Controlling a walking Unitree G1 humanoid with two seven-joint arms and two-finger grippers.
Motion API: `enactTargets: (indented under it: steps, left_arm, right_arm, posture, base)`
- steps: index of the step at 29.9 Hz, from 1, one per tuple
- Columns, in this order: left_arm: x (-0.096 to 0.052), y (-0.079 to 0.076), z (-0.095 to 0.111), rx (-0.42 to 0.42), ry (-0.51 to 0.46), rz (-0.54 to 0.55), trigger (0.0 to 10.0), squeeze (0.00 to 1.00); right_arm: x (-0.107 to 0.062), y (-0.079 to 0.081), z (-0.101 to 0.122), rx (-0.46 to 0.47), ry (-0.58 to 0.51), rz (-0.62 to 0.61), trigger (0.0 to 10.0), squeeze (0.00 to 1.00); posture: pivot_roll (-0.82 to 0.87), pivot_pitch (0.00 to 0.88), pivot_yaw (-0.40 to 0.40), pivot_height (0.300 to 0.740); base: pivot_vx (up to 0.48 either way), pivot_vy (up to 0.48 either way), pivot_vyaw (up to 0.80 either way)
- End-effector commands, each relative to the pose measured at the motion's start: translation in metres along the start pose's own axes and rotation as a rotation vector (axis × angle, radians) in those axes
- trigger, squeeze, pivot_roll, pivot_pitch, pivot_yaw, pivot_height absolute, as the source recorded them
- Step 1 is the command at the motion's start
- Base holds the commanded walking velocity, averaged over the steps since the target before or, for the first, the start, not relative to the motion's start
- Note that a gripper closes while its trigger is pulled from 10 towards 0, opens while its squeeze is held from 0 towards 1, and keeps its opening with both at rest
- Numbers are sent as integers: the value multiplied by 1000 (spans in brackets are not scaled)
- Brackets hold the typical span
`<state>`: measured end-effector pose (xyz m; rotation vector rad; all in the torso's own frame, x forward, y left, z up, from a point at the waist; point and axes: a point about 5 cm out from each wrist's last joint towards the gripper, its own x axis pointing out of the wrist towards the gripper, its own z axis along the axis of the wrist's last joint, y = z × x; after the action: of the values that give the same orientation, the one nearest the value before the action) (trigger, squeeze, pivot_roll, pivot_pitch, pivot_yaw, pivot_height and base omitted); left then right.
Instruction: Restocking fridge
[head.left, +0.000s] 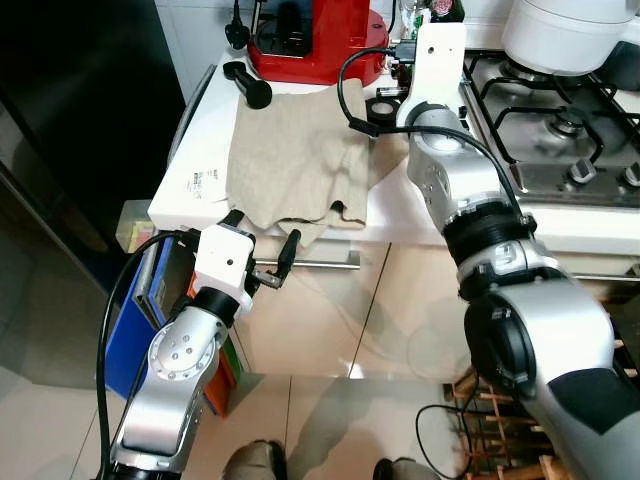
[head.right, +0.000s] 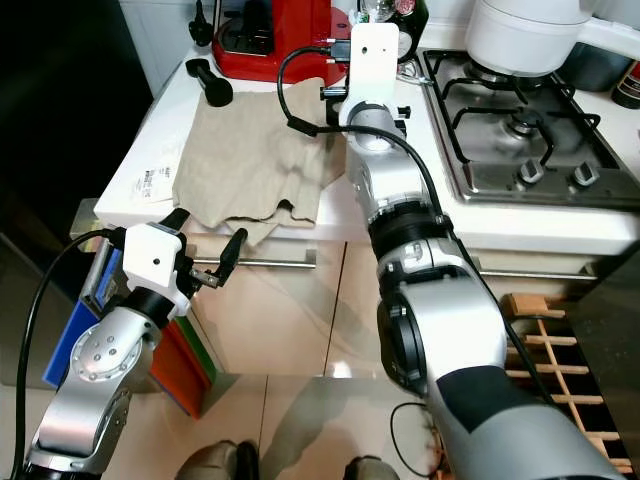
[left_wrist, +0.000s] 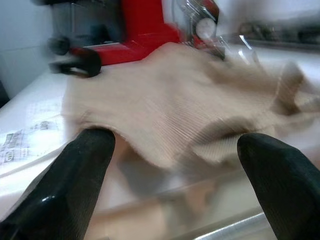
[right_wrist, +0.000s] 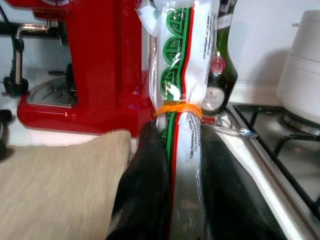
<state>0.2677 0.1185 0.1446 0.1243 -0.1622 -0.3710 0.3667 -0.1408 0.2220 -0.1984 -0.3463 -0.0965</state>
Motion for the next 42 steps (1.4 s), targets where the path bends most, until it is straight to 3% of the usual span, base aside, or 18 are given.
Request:
enactTargets:
  steps: [1,2,9,14,18,24,27,30,34,42]
  left_arm:
    - [0,9,2,18,-20,30,10000,0]
    - [8,7,3,4,-31,20,10000,0]
    - [12,6,3,12,-33,6,10000,0]
    - [12,6,3,-1,-38,4,10000,0]
    - [11,6,-1,20,-25,-13,10000,0]
    - [11,11,-10,12,22,26,10000,0]
    - [10,15,-16,-46,41,55,10000,0]
    - [7,17,-19,-113,56,77,10000,0]
    - [8,15,-19,-121,56,69,10000,0]
    - [12,11,-17,-59,63,53,10000,0]
  right_arm:
    - [-48,-6,-43,-101,89,30,0,165]
    - [-100,-17,-56,-178,70,60,0,0]
    - [-96,-12,-53,-182,46,77,0,0]
    - [-111,-15,-38,-212,21,76,0,0]
    - [-118,-19,-45,-208,59,57,0,0]
    - [-124,-19,-62,-106,189,24,0,0]
    - [-126,-14,-68,-32,233,57,0,0]
    - [-130,-9,-71,98,288,89,0,0]
    - [-129,-8,-69,116,283,111,0,0]
    - [-127,-6,-69,106,287,123,0,0]
  posture:
    - [0,0,-28,740]
    - [-2,0,-24,740]
    - [-6,0,-20,740]
    - [-7,0,-24,740]
    - [-9,0,-21,740]
    - [-9,0,-14,740]
    - [-9,0,-12,740]
    - [-9,0,-13,740]
    - [-8,0,-17,740]
    - [-2,0,-15,740]
  base:
    - [0,0,0]
    - [0,0,0]
    - [0,0,0]
    - [0,0,0]
    - [0,0,0]
    - [0,0,0]
    - [0,0,0]
    - [0,0,0]
    - [0,0,0]
    - [0,0,0]
